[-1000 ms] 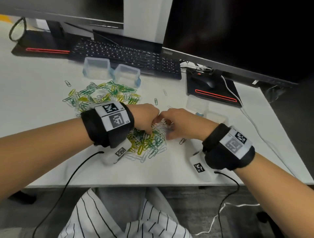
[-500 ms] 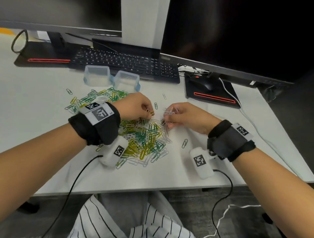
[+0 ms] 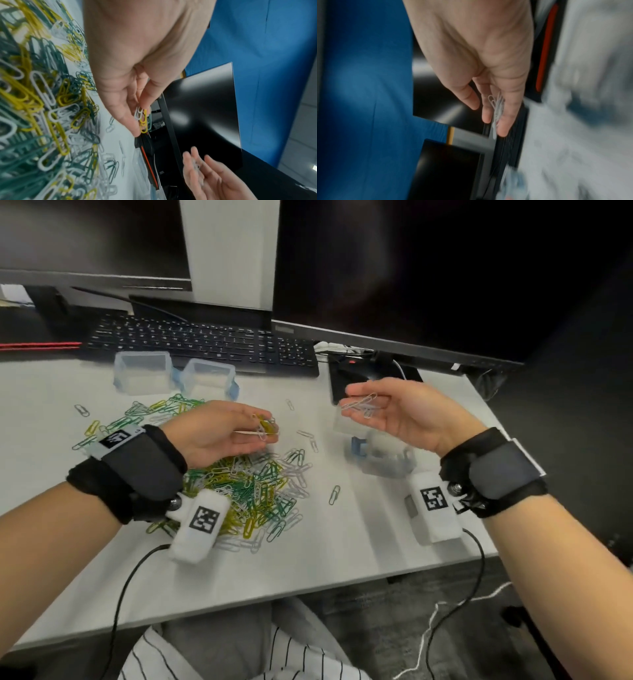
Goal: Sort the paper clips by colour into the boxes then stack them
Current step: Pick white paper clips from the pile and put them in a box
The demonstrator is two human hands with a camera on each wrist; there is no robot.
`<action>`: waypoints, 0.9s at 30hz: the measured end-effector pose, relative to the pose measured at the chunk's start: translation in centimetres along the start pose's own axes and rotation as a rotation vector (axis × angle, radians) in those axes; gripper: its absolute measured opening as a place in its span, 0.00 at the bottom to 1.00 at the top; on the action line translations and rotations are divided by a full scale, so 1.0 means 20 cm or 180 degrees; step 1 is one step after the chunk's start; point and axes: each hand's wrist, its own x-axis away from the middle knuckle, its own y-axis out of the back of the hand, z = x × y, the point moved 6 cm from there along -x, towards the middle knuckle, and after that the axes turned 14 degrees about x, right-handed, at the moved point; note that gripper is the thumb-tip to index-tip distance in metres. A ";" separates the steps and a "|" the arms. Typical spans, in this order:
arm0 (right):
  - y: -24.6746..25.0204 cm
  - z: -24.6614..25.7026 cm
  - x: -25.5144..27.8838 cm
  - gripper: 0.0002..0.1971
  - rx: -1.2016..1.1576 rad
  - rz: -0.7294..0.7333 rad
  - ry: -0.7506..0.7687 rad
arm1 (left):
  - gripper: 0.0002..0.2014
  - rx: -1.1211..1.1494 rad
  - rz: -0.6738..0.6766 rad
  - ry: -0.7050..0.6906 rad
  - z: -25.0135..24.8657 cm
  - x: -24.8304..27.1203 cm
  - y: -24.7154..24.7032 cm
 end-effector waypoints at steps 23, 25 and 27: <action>-0.40 -0.19 -0.02 0.26 0.4721 0.0591 0.0768 | 0.10 -0.2429 -0.0047 -0.0369 -0.08 0.04 -0.01; -0.42 -0.24 -0.04 0.35 0.4958 0.0824 0.0591 | 0.10 -0.3369 0.0016 -0.0436 -0.10 0.03 -0.03; -0.44 -0.28 -0.05 0.43 0.4923 0.1012 0.0486 | 0.09 -0.4312 0.0040 -0.0517 -0.12 0.03 -0.05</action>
